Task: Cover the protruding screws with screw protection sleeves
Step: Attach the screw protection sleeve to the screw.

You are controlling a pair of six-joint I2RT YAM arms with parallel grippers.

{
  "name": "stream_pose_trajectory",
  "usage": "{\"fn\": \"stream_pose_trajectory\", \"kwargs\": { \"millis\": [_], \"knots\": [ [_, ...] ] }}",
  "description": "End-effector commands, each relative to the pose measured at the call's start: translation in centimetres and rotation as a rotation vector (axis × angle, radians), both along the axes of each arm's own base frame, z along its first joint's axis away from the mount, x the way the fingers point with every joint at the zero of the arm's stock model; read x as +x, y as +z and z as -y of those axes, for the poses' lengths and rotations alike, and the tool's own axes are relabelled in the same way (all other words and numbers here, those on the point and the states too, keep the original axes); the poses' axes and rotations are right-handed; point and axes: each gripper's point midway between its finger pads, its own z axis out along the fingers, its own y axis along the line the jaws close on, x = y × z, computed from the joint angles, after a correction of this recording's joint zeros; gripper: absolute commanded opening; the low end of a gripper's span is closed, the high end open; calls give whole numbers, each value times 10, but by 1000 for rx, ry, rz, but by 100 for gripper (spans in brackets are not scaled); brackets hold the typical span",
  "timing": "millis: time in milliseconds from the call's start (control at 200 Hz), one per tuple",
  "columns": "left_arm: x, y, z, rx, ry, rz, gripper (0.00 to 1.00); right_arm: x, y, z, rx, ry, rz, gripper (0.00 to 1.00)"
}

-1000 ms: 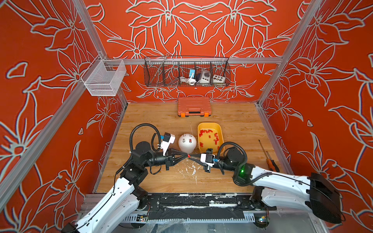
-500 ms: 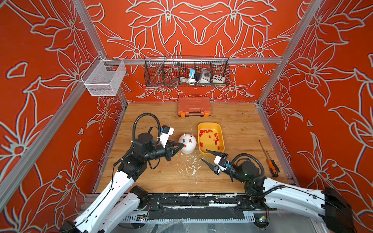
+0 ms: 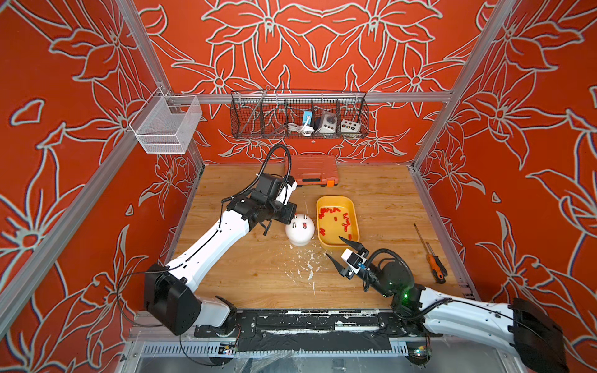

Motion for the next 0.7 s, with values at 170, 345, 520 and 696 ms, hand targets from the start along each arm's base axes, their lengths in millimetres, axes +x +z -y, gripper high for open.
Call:
{"fn": "stream_pose_trajectory", "kwargs": {
  "millis": [170,345,520,696],
  "knots": [
    [8,-20,-1,144,-39,-116,0,4,8,11,19,-55,45,70],
    [19,-31,0,203,-50,-159,0,3,7,11,19,-47,38,71],
    [24,-40,-2,242,-48,-189,0,2,7,10,18,-42,38,72],
    [25,-46,1,248,-65,-199,0,1,8,9,19,-34,39,72]
  ]
}}
